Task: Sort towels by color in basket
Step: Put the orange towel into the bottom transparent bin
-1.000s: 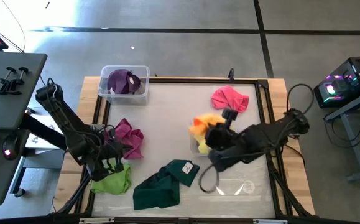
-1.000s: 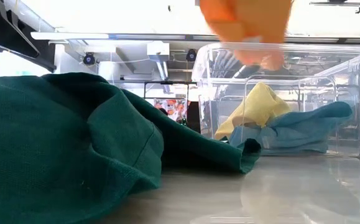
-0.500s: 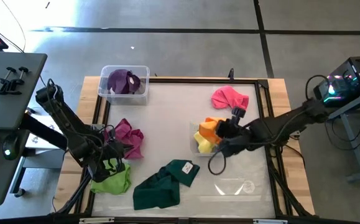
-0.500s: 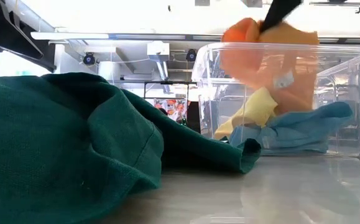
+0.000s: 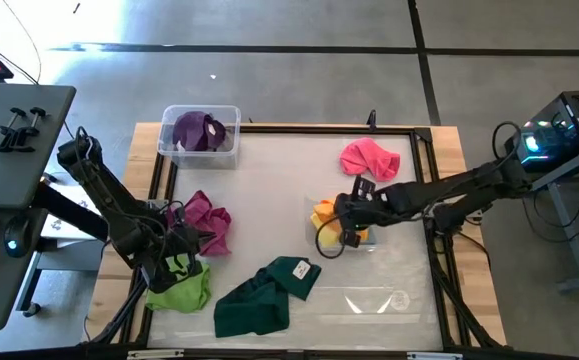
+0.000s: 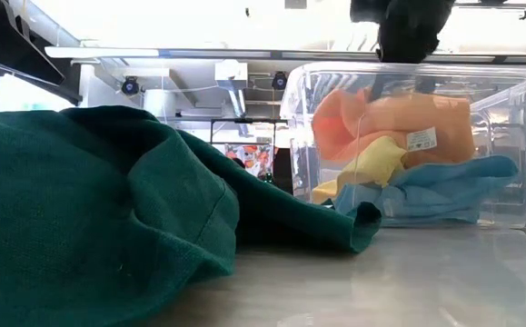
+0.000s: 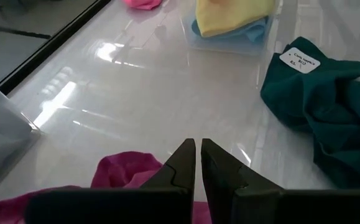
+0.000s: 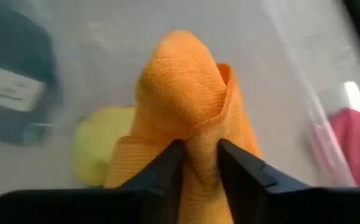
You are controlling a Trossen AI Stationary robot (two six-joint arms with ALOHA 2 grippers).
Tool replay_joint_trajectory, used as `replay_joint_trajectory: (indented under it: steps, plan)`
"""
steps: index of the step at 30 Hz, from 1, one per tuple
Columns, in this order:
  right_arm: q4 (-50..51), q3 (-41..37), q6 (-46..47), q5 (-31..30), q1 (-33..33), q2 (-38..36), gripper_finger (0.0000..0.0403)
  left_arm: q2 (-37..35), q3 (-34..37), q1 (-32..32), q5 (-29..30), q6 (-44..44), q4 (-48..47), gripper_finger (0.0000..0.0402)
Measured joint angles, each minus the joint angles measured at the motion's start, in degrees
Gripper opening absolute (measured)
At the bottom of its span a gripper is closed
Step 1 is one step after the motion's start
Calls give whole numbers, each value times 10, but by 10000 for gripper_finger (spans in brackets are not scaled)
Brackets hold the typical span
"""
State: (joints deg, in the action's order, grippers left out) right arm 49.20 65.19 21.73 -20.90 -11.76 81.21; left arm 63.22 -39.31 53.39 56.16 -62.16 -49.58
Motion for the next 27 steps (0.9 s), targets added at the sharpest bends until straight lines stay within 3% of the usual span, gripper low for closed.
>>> replay_joint_trajectory:
  steps: [4, 8, 12, 20, 27]
  plan:
    - [-1, 36, -13, 30, 2, -1, 144, 0, 0, 0, 0, -8, 0, 14]
    - [-19, 43, -36, -31, -21, -1, 152, 0, 0, 0, 0, -20, 0, 14]
    - [-81, -2, -8, -115, -36, -1, 153, 0, 0, 0, 0, -28, 1, 14]
    - [-182, -109, 54, -92, -26, -1, 153, 0, 0, -1, 13, -38, 3, 14]
    - [-226, -69, 9, -229, -81, -4, 153, 0, 0, -1, 38, -42, 19, 14]
